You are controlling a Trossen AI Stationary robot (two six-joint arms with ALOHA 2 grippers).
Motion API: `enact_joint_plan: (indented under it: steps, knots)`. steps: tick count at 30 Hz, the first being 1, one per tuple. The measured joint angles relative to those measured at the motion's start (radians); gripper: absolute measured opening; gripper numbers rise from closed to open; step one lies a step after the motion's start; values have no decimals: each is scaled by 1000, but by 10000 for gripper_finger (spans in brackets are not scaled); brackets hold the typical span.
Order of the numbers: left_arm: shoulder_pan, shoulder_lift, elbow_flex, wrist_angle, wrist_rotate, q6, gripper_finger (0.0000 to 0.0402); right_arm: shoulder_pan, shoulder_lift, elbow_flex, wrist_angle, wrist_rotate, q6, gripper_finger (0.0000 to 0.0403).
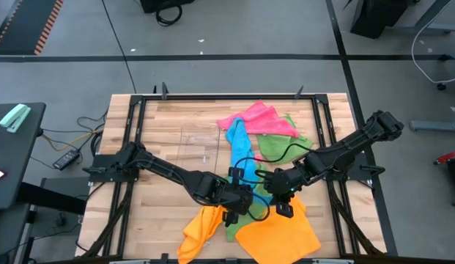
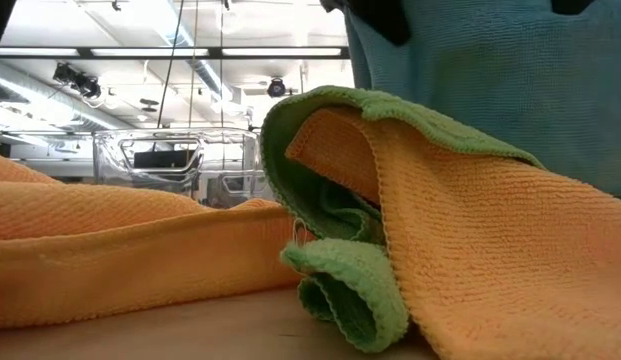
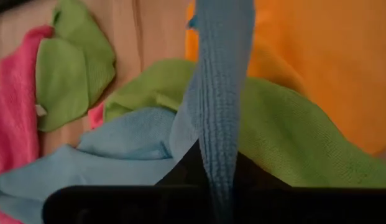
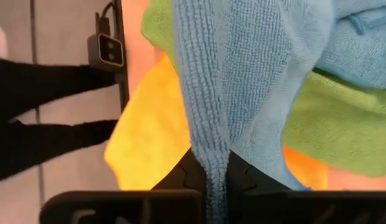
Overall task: Fold microfiber towels
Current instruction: Fold the left blue towel
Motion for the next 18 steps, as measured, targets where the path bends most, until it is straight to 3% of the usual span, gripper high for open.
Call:
enact_joint_plan:
  steps: [8, 18]
  knots:
    - [10, 0, 0, -11, -4, 74, 35, 1, 0, 1, -59, 52, -98, 23]
    - [53, -1, 0, -20, -20, 109, 15, -21, 0, 12, -175, 131, -102, 23]
